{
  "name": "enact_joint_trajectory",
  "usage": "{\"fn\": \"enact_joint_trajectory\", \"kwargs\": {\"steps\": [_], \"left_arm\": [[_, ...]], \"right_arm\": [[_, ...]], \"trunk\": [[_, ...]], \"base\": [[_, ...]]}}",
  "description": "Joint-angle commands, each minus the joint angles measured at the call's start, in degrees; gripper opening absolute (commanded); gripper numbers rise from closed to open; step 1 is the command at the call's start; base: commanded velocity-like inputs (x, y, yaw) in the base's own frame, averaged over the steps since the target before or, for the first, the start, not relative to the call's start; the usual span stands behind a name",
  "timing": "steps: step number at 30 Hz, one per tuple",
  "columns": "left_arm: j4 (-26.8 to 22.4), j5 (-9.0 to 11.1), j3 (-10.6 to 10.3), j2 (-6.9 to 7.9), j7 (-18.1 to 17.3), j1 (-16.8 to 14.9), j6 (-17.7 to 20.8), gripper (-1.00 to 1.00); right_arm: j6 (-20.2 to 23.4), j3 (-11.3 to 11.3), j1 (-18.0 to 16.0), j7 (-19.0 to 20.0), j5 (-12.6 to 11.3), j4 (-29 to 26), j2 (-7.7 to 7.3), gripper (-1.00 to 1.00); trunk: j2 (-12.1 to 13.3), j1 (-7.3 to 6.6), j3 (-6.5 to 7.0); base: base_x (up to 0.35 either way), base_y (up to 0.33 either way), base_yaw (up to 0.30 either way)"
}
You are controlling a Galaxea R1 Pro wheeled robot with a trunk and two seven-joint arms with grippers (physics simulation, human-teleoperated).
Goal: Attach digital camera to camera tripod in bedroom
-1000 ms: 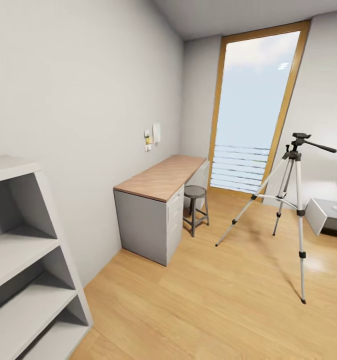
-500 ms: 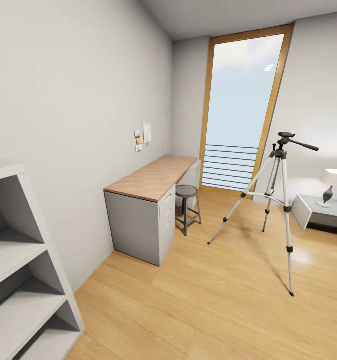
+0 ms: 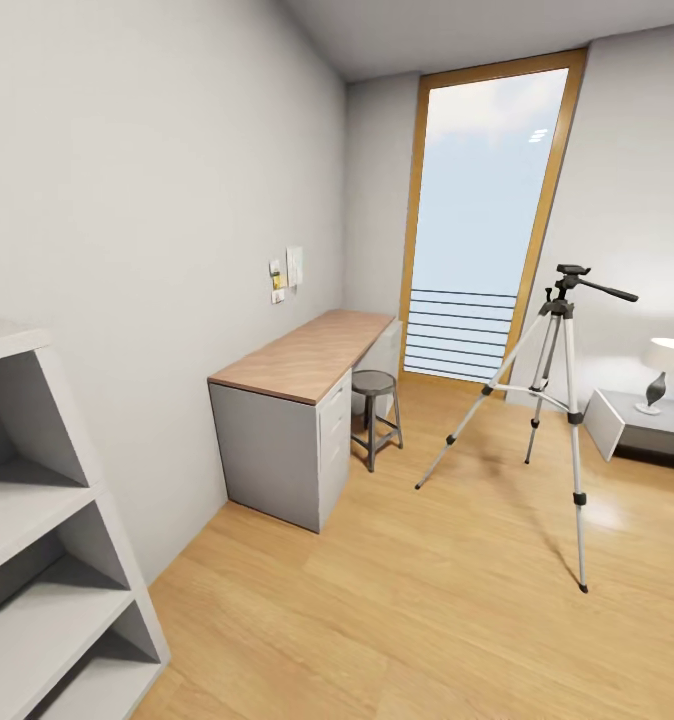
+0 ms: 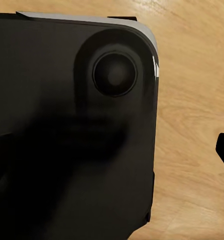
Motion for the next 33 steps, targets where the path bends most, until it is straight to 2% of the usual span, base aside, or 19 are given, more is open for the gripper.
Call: {"fn": "enact_joint_trajectory", "kwargs": {"steps": [1,10,23,33], "left_arm": [[-0.03,0.44,0.01,-0.01,0.00,0.01,-0.11,1.00],[-0.03,0.60,0.01,-0.01,0.00,0.01,-0.11,1.00],[-0.07,0.63,0.01,-0.01,0.03,0.01,-0.11,1.00],[-0.04,0.63,0.01,-0.01,0.00,0.01,-0.11,1.00]], "right_arm": [[-0.20,0.02,0.00,-0.01,0.01,0.01,0.00,1.00],[-0.25,0.02,0.00,-0.01,0.01,0.01,-0.08,1.00],[-0.13,0.02,0.00,-0.09,0.00,0.01,-0.03,1.00],[-0.16,0.02,-0.01,-0.10,0.01,0.01,-0.01,1.00]], "trunk": [[-0.02,0.00,-0.04],[-0.02,0.00,-0.04],[-0.02,0.00,-0.04],[-0.02,0.00,-0.04]], "base": [[0.000,0.000,0.000],[-0.033,0.000,0.000],[-0.246,0.000,0.000],[-0.036,0.000,0.000]]}}
